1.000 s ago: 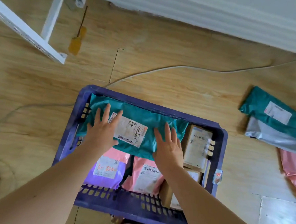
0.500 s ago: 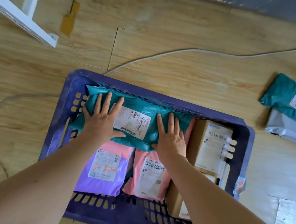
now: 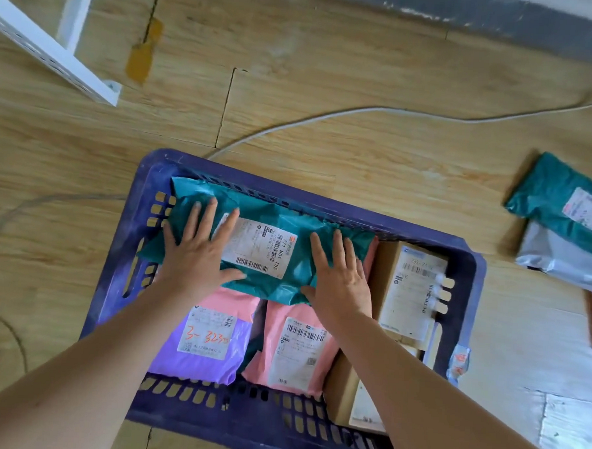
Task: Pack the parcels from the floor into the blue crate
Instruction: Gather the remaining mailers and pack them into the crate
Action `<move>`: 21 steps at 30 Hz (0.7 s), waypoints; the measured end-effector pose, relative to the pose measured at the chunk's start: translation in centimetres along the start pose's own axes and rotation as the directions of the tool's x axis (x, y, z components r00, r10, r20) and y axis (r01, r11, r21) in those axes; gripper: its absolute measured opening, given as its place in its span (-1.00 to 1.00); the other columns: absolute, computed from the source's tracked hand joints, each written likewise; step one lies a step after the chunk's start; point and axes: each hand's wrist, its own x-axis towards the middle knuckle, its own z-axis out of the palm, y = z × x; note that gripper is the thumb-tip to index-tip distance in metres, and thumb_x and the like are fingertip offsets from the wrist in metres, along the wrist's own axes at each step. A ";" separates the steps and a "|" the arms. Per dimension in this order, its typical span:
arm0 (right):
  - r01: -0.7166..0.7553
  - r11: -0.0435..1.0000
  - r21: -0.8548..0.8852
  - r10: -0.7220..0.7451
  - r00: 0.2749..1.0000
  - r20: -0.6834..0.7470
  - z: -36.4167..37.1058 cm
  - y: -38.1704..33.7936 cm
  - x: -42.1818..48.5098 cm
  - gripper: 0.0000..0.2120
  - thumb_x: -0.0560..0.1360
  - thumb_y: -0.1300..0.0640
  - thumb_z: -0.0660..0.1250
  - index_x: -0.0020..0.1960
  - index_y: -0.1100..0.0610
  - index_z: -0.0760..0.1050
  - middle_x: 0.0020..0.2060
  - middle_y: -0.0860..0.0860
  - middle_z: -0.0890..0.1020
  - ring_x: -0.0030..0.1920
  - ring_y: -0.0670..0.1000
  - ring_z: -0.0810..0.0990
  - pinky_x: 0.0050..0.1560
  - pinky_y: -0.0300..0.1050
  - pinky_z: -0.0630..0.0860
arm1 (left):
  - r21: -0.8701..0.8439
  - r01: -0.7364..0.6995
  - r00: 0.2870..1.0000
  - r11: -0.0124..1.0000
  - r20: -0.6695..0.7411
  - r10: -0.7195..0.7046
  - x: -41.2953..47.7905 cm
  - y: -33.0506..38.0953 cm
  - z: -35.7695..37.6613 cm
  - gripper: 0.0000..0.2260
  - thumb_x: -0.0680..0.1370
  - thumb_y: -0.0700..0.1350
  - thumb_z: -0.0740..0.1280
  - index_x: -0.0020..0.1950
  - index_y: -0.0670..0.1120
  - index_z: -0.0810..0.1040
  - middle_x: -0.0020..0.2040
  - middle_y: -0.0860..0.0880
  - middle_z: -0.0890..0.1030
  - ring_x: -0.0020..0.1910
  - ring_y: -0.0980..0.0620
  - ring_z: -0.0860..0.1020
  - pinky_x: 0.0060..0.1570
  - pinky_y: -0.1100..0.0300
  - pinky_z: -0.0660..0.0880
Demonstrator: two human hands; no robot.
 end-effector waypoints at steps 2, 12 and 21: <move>0.017 0.999 0.039 -0.016 1.000 -0.019 -1.6 0.2 -1.8 -0.27 0.57 -0.08 0.18 0.53 -0.05 -0.24 0.53 0.09 -0.21 0.53 0.13 -0.20 0.50 -0.02 -0.13 | 0.011 -0.066 0.991 0.998 -0.117 0.067 -1.5 0.6 -1.3 -0.10 0.38 0.25 0.37 0.54 0.05 -0.07 0.56 -0.09 -0.11 0.54 -0.11 -0.09 0.38 -0.31 0.01; 0.062 0.976 0.210 -0.020 0.980 -0.197 -11.4 0.3 -11.8 -0.48 0.58 0.06 0.18 0.50 0.04 0.14 0.52 0.09 0.06 0.52 0.09 0.02 0.50 -0.01 0.09 | 0.093 -0.364 0.846 0.927 -0.383 0.370 -8.4 9.4 -12.4 -0.38 0.19 -0.06 0.60 0.21 -0.15 0.55 0.34 -0.23 0.44 0.30 -0.21 0.46 0.16 -0.30 0.39; 0.012 0.971 0.241 0.077 0.930 -0.359 -21.3 4.9 -21.7 -0.58 0.55 0.10 0.16 0.40 0.03 0.30 0.46 0.03 0.22 0.44 0.06 0.19 0.38 -0.07 0.21 | 0.135 -0.490 0.737 0.861 -0.463 0.492 -14.8 16.5 -22.7 -0.43 0.17 -0.14 0.60 0.14 -0.16 0.57 0.23 -0.22 0.52 0.16 -0.15 0.43 0.09 -0.19 0.48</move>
